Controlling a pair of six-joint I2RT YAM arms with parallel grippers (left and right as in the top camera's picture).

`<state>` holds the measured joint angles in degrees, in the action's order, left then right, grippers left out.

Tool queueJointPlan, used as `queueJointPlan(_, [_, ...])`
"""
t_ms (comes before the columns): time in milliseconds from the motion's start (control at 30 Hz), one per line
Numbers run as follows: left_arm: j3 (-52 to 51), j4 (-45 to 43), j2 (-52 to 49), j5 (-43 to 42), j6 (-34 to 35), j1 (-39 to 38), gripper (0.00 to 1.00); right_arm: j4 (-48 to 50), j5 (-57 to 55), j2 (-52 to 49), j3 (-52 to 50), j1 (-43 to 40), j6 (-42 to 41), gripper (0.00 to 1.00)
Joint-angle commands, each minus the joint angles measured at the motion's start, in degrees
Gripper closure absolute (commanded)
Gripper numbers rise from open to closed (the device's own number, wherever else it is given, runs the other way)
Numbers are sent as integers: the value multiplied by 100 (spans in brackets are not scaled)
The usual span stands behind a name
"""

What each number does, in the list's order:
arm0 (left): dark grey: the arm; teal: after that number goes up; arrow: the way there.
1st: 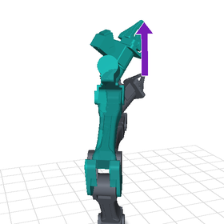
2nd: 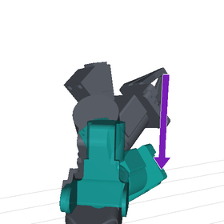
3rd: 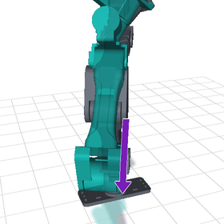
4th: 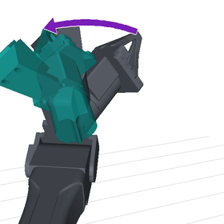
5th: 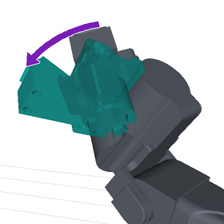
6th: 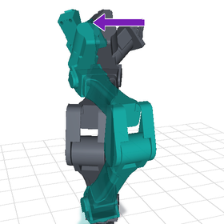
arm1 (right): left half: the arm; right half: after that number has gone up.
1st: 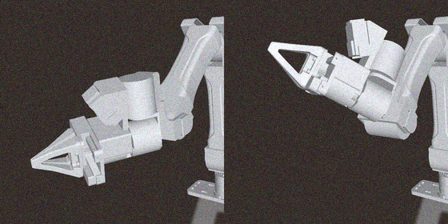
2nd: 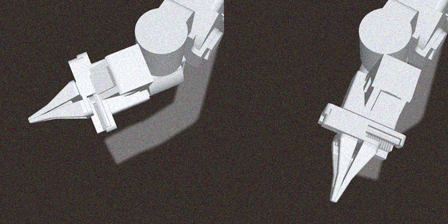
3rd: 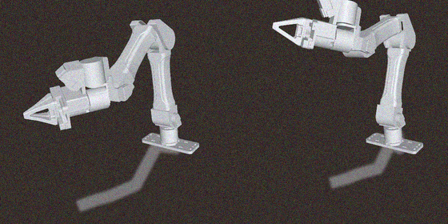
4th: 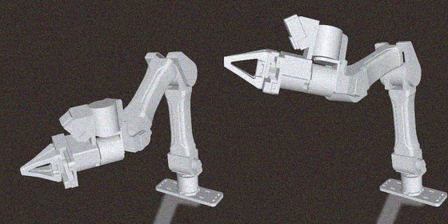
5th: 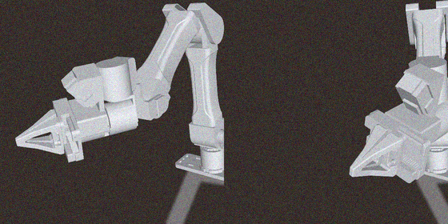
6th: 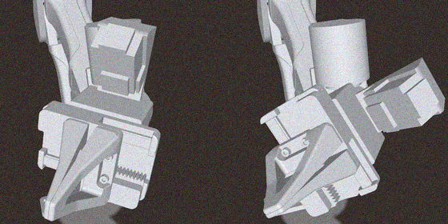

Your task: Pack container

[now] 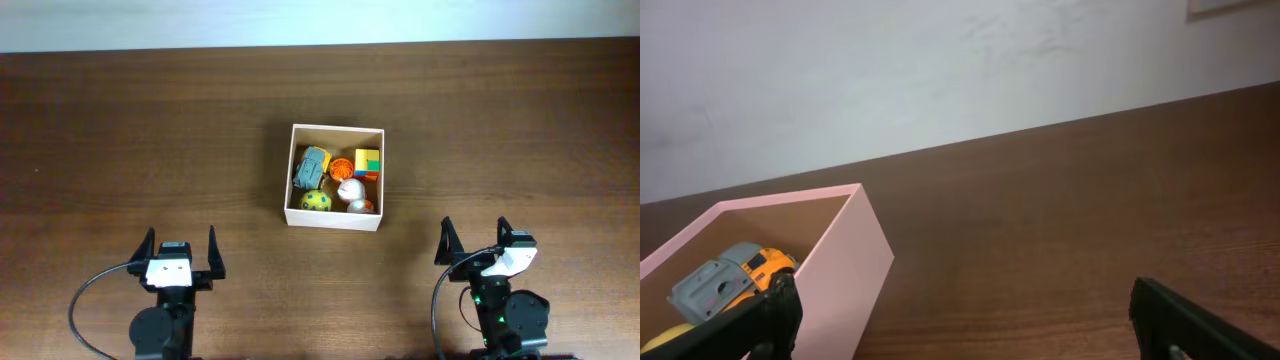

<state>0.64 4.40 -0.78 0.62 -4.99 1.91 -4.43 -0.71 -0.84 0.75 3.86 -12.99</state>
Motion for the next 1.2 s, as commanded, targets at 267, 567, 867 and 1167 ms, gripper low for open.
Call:
queueJointPlan(267, [-15,37,48,-46,-92,24,1,-26,9,66,-44,48,70,1])
queueJointPlan(567, [-15,37,48,-46,-92,24,1,-26,9,66,-44,48,70,1])
queueJointPlan(867, [-15,37,48,-46,-92,24,1,-26,9,66,-44,48,70,1])
queueJointPlan(1167, [-15,37,48,-46,-92,24,1,-26,9,66,-44,48,70,1])
